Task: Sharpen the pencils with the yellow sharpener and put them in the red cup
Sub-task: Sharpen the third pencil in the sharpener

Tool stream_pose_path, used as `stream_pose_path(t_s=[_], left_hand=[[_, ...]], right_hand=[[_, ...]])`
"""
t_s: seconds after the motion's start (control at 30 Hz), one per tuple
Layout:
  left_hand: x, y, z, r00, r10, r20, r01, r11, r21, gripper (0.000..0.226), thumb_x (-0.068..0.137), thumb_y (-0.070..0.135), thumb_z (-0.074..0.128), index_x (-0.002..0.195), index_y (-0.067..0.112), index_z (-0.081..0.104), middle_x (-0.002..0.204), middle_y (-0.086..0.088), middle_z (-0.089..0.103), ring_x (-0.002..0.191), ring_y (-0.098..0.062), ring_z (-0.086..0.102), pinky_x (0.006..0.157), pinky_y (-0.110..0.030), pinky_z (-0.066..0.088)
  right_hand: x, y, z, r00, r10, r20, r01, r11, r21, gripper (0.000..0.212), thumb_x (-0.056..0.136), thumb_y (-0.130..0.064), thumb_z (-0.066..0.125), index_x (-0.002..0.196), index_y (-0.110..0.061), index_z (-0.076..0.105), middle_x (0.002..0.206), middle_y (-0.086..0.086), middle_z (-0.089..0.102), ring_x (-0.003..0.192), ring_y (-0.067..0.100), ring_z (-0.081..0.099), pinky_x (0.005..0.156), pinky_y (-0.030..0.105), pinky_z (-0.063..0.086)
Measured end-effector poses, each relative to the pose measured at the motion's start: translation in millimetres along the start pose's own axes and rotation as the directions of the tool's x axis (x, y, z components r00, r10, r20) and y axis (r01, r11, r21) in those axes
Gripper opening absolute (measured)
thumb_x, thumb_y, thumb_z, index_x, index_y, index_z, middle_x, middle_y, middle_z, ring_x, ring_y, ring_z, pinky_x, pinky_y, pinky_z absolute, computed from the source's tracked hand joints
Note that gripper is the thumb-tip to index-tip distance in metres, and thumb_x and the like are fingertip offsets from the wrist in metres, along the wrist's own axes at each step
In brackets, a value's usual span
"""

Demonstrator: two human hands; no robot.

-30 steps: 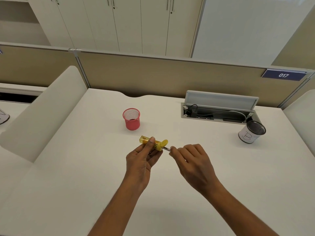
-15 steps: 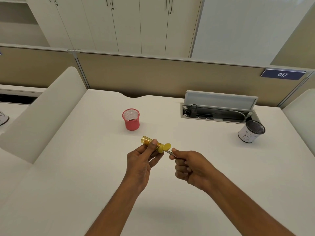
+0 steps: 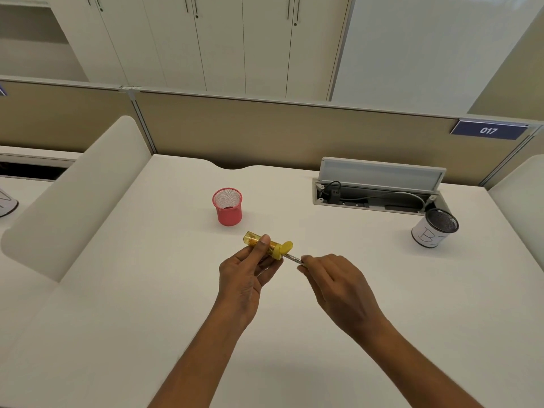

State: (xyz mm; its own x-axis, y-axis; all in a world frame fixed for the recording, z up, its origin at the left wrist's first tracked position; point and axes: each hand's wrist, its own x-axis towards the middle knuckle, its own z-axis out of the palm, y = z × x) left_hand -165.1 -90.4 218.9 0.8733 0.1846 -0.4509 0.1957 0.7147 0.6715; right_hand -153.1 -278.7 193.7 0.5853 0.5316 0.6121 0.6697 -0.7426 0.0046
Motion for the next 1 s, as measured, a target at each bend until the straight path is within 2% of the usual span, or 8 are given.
stream_pose_path(t_s=[0.1, 0.2, 0.27, 0.33, 0.43, 0.5, 0.8, 1.0], left_hand=[[-1.6, -1.4, 0.0, 1.0, -0.009, 0.014, 0.009, 1.0, 0.0, 0.036, 0.083, 0.016, 0.075, 0.111, -0.006, 0.072, 0.109, -0.024, 0.076, 0.099, -0.032, 0.077, 0.079, -0.037, 0.064], [-0.7, -1.2, -2.6, 0.999, -0.004, 0.046, 0.004, 1.0, 0.005, 0.035, 0.083, 0.017, 0.075, 0.109, -0.006, 0.072, 0.111, -0.025, 0.076, 0.103, -0.034, 0.076, 0.083, -0.038, 0.064], [-0.4, -0.1, -3.4, 0.998, 0.002, 0.06, -0.004, 1.0, 0.02, 0.033, 0.082, 0.018, 0.076, 0.106, -0.005, 0.073, 0.11, -0.025, 0.076, 0.104, -0.035, 0.075, 0.084, -0.038, 0.063], [-0.3, 0.5, -4.1, 0.998, 0.006, 0.064, -0.008, 0.999, 0.031, 0.031, 0.082, 0.018, 0.076, 0.103, -0.004, 0.074, 0.109, -0.025, 0.076, 0.104, -0.035, 0.075, 0.084, -0.038, 0.063], [0.2, 1.1, -4.6, 0.998, 0.005, 0.069, -0.007, 0.999, 0.035, 0.029, 0.084, 0.017, 0.075, 0.103, -0.005, 0.074, 0.108, -0.025, 0.076, 0.104, -0.035, 0.075, 0.084, -0.038, 0.063], [0.8, 0.5, -4.4, 0.998, 0.0, 0.067, -0.003, 0.999, 0.032, 0.032, 0.084, 0.017, 0.075, 0.105, -0.007, 0.073, 0.109, -0.025, 0.076, 0.105, -0.035, 0.075, 0.083, -0.038, 0.063], [0.7, -2.6, -2.9, 0.994, -0.036, 0.1, 0.031, 0.998, 0.047, 0.029, 0.084, 0.018, 0.074, 0.101, -0.005, 0.074, 0.109, -0.026, 0.075, 0.104, -0.036, 0.075, 0.082, -0.038, 0.063], [0.3, -2.9, -1.0, 0.991, -0.045, 0.125, 0.039, 0.998, 0.055, 0.028, 0.082, 0.018, 0.073, 0.1, -0.004, 0.074, 0.104, -0.023, 0.077, 0.102, -0.037, 0.076, 0.083, -0.038, 0.064]], right_hand=[[0.5, -0.3, 0.7, 1.0, 0.01, -0.004, -0.01, 0.999, 0.036, 0.016, 0.098, -0.018, 0.066, 0.101, -0.003, 0.072, 0.07, 0.005, 0.062, 0.055, 0.025, 0.049, 0.048, 0.037, 0.045], [4.1, -4.1, -3.4, 0.979, 0.192, 0.075, -0.205, 0.947, 0.247, 0.024, 0.102, -0.026, 0.058, 0.085, -0.011, 0.067, 0.059, -0.003, 0.046, 0.051, 0.02, 0.039, 0.045, 0.038, 0.039], [8.7, -9.7, -7.4, 0.913, 0.363, 0.187, -0.407, 0.782, 0.472, 0.031, 0.103, -0.029, 0.057, 0.077, -0.015, 0.065, 0.053, -0.006, 0.042, 0.047, 0.016, 0.035, 0.044, 0.037, 0.035], [15.7, -12.8, -11.3, 0.786, 0.486, 0.383, -0.61, 0.502, 0.613, 0.035, 0.103, -0.029, 0.058, 0.072, -0.017, 0.067, 0.048, -0.006, 0.041, 0.045, 0.013, 0.034, 0.047, 0.031, 0.031], [26.2, -10.9, -19.5, 0.604, 0.49, 0.629, -0.778, 0.193, 0.597, 0.041, 0.103, -0.032, 0.057, 0.072, -0.008, 0.07, 0.049, -0.002, 0.04, 0.049, 0.017, 0.033, 0.053, 0.029, 0.031], [29.1, -8.8, -24.2, 0.54, 0.46, 0.705, -0.809, 0.053, 0.585, 0.044, 0.103, -0.032, 0.057, 0.076, 0.0, 0.07, 0.051, 0.002, 0.036, 0.049, 0.017, 0.028, 0.05, 0.026, 0.028], [29.4, 1.0, -33.8, 0.389, 0.351, 0.852, -0.874, -0.152, 0.462, 0.042, 0.103, -0.033, 0.056, 0.074, -0.004, 0.067, 0.051, 0.002, 0.031, 0.042, 0.015, 0.022, 0.047, 0.025, 0.022], [27.4, 6.5, -34.7, 0.278, 0.224, 0.934, -0.857, -0.382, 0.346, 0.036, 0.103, -0.03, 0.056, 0.077, -0.005, 0.06, 0.049, -0.001, 0.026, 0.036, 0.01, 0.017, 0.051, 0.026, 0.02]])
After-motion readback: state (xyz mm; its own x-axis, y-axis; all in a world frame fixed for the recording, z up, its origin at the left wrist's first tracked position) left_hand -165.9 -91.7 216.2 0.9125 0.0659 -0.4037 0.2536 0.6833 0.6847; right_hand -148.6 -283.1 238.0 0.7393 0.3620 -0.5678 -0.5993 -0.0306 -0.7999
